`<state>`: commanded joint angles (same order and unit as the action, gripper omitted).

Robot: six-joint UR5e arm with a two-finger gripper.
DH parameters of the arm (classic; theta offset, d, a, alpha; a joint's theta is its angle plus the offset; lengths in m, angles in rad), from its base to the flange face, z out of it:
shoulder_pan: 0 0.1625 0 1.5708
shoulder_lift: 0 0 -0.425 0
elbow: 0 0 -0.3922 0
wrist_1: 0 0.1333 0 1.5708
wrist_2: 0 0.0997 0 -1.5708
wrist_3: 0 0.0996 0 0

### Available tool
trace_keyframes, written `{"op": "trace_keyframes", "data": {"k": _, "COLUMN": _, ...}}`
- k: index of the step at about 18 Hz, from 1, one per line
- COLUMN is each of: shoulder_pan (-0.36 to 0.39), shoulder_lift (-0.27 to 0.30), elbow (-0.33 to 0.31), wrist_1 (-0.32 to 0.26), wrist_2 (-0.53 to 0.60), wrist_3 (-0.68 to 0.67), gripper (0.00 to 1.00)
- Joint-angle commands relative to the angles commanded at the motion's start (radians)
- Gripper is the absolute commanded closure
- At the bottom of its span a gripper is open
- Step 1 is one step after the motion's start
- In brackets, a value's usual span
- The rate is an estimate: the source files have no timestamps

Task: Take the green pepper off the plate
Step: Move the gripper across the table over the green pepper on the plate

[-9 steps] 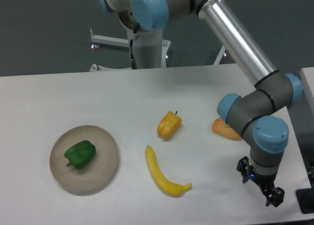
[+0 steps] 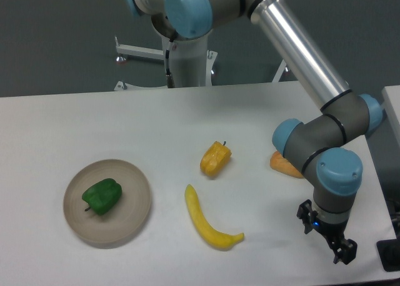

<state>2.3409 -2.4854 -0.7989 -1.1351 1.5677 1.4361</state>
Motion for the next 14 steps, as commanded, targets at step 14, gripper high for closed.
{"op": "trace_keyframes", "data": {"k": 14, "shoulder_pan": -0.215, "shoulder_lift": 0.35, "elbow": -0.462, "wrist_1": 0.005, "wrist_2": -0.13, "wrist_3": -0.566, "gripper": 0.0}}
